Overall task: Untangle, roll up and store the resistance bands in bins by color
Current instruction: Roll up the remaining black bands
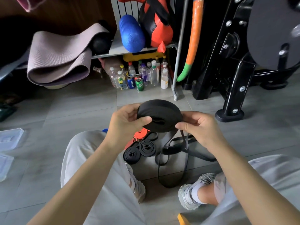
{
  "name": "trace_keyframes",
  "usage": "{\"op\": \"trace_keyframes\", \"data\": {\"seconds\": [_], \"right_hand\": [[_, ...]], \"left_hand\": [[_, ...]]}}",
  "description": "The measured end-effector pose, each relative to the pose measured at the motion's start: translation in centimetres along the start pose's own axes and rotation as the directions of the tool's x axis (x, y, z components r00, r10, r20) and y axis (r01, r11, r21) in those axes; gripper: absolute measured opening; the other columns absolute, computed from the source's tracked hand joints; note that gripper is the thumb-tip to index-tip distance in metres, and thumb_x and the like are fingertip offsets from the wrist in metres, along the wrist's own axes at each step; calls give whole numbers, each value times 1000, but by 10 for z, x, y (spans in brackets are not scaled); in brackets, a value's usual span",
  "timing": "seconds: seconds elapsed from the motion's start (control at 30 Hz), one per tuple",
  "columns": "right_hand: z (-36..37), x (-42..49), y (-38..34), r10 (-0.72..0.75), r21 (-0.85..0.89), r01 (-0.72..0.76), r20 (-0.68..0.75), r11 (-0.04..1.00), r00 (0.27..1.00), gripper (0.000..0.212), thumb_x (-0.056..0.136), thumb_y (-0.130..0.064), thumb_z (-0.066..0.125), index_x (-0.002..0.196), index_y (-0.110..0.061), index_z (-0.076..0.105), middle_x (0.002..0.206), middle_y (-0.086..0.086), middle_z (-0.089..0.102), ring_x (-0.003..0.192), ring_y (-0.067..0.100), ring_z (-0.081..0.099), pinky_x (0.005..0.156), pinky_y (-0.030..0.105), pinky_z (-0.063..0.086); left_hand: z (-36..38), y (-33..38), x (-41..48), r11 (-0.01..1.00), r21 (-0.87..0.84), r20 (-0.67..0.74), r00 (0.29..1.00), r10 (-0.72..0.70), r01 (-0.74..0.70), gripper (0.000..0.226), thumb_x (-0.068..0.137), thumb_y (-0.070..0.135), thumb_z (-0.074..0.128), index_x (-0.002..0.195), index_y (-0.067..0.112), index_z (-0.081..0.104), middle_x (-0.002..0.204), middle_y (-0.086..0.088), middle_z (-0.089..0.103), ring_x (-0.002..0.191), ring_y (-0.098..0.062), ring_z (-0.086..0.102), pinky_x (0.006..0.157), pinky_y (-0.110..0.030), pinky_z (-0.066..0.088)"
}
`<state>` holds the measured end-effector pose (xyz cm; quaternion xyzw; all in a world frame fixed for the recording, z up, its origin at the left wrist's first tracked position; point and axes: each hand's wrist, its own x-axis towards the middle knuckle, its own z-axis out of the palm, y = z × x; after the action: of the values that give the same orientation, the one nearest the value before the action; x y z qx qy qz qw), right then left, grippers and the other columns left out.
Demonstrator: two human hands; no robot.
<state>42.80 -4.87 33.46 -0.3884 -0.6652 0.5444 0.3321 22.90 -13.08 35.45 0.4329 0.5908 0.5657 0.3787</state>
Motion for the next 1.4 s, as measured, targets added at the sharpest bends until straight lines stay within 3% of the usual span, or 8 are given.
{"op": "trace_keyframes", "data": {"seconds": [0.2,0.33,0.43,0.6,0.83,1.07,1.27,1.4], "right_hand": [[1,0,-4,-55,-10,55,-21,998,998,32,75,-6,75,86,-35,66,78,-24,71,80,-3,68,73,9,49],[-2,0,-2,-33,-126,32,-8,992,999,29,72,-13,79,84,-35,67,79,-17,73,79,3,69,77,19,54],[2,4,-4,-44,-332,58,50,942,998,29,71,-17,80,97,-28,72,91,-11,73,86,9,69,84,31,54],[12,11,-10,-165,-528,210,132,823,977,33,71,-25,81,101,-15,73,94,0,74,88,16,68,79,30,52],[-7,9,-12,-43,-327,66,77,943,996,32,72,-17,79,101,-27,71,84,-25,66,86,-7,64,79,7,47],[-14,7,-8,-11,14,11,-4,1000,1000,31,73,-3,74,87,-29,66,81,-20,69,79,-7,66,71,7,48],[-13,6,-9,-10,-2,10,11,1000,1000,25,74,-5,74,90,-24,68,83,-16,70,78,-4,67,68,9,49],[-9,7,-6,19,-291,15,114,957,993,28,73,-12,79,99,-22,72,76,-23,67,68,-9,63,65,9,45]], "left_hand": [[11,-14,-9,917,-359,-3,982,-189,176,32,69,13,66,101,14,63,92,-3,71,85,-23,64,70,-33,54],[9,-15,-4,970,102,6,975,-224,222,27,81,9,69,102,19,55,109,-6,65,99,-20,64,83,-35,55],[3,-6,2,672,726,111,989,94,-145,61,77,24,74,130,27,43,129,6,50,119,-14,48,96,-34,44],[20,2,3,222,805,495,829,260,-550,55,82,10,66,128,33,47,105,0,60,93,-27,60,65,-43,54],[14,3,10,668,679,235,952,197,-306,41,85,12,65,120,32,61,104,11,62,100,-12,57,88,-30,46],[11,10,8,969,215,14,992,123,-123,48,77,-7,67,97,36,62,91,16,69,86,-4,66,78,-17,51],[14,-2,-1,998,18,15,998,-65,65,41,80,-5,65,97,31,60,85,11,69,83,-17,66,61,-27,55],[5,0,1,696,704,217,976,-21,-142,54,79,21,72,126,31,47,124,8,51,117,-16,51,96,-37,46]]}}
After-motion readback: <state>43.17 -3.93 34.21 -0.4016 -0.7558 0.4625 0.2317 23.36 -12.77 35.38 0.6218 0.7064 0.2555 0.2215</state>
